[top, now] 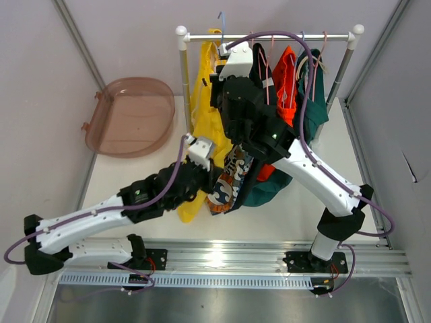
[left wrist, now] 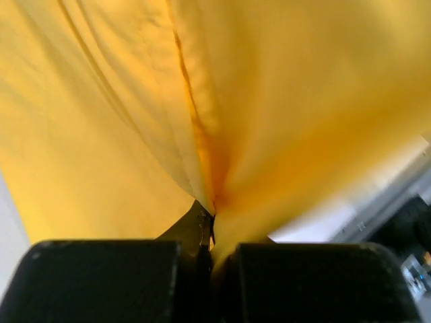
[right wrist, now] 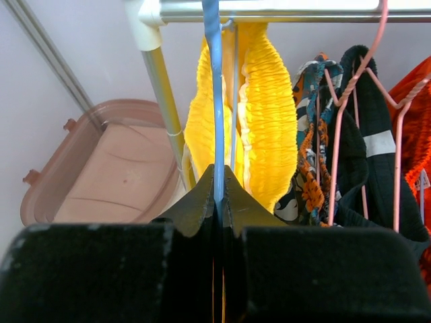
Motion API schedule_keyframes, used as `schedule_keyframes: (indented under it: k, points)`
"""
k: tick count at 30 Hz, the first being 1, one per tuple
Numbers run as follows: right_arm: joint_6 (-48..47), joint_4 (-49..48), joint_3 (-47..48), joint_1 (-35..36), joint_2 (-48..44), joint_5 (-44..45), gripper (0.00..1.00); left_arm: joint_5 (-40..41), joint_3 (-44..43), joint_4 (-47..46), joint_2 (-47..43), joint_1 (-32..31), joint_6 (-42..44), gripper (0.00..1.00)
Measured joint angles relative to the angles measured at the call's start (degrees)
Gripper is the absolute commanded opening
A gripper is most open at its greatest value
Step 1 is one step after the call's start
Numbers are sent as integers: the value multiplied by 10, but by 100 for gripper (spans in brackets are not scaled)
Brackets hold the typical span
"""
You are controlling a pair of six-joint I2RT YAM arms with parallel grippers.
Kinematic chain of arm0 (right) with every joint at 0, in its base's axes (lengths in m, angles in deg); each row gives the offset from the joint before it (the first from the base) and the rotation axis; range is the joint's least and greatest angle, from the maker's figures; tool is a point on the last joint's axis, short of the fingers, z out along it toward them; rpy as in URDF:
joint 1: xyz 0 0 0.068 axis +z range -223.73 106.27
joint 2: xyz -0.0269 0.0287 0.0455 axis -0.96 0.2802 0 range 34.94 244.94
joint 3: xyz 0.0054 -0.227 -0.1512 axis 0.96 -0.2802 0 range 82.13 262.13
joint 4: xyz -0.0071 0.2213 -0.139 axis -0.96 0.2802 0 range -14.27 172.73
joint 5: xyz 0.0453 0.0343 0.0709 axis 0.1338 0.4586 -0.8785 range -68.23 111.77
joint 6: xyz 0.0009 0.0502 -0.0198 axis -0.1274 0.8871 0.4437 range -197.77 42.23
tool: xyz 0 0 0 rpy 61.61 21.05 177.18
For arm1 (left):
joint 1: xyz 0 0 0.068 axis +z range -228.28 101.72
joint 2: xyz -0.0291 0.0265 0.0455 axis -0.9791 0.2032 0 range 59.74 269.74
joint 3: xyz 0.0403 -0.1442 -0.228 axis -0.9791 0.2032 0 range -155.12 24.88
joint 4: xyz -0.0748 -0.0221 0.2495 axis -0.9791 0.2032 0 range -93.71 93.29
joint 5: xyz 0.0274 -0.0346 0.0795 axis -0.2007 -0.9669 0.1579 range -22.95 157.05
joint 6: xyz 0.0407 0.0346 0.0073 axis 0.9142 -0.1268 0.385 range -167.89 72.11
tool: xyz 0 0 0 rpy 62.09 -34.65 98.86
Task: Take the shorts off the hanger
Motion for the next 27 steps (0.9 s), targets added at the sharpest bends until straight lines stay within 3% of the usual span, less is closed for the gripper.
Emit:
schedule_keyframes:
  k: [10,17,20,27]
  points:
    - [46,91,46,-89,-2,-56,0,107,159,74,-219,-199,-127,0]
    - [66,139,47,-105,-6,-97,0,191,186,148,-212,-227,-191,0]
    - [90,135,14,-82,-27,-90,0,206,141,178,-183,-198,-177,0]
    - [172,127,-127,91,-143,7,0,159,-48,174,-114,2,-72,0]
